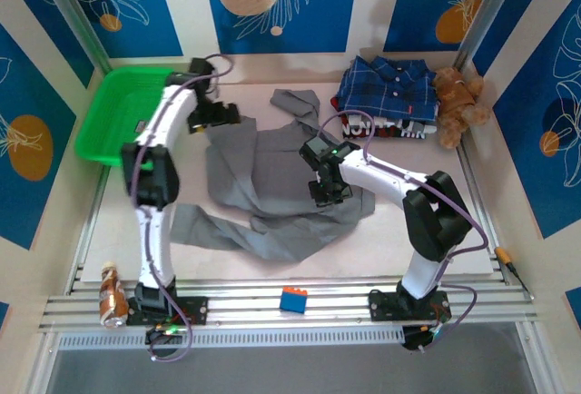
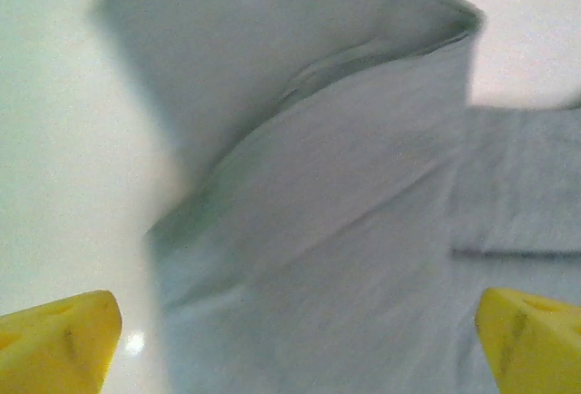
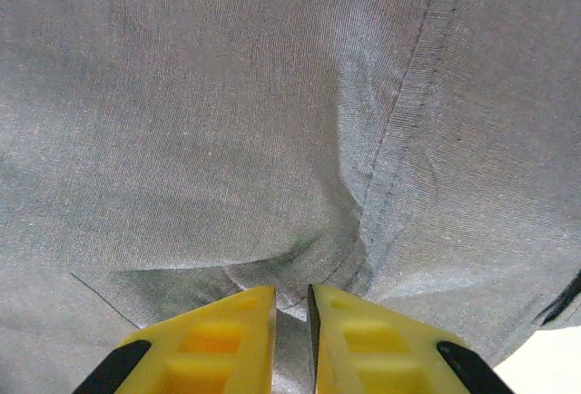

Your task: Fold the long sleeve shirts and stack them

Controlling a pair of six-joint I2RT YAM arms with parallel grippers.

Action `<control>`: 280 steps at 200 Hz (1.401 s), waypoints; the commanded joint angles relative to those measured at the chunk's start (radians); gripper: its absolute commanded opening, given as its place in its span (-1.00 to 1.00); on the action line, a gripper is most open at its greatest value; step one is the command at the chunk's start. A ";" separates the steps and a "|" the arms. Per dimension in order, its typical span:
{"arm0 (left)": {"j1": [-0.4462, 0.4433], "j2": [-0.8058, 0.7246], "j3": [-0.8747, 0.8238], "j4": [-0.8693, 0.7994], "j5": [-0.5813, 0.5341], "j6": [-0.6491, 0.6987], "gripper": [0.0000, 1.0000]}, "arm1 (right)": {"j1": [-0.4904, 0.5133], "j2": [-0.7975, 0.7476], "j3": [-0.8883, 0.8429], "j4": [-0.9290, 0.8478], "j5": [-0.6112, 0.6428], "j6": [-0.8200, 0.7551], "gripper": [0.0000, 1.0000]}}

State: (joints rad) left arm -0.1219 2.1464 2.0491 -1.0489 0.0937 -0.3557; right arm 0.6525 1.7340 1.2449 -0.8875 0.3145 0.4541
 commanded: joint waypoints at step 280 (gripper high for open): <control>0.094 -0.328 -0.678 0.207 0.030 -0.019 -0.79 | -0.121 0.158 0.025 -0.018 0.051 0.209 -0.35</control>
State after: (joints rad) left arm -0.0479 1.9553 1.3968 -0.6552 0.2768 -0.4885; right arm 0.5610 1.8515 1.2339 -0.8768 0.3408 0.5858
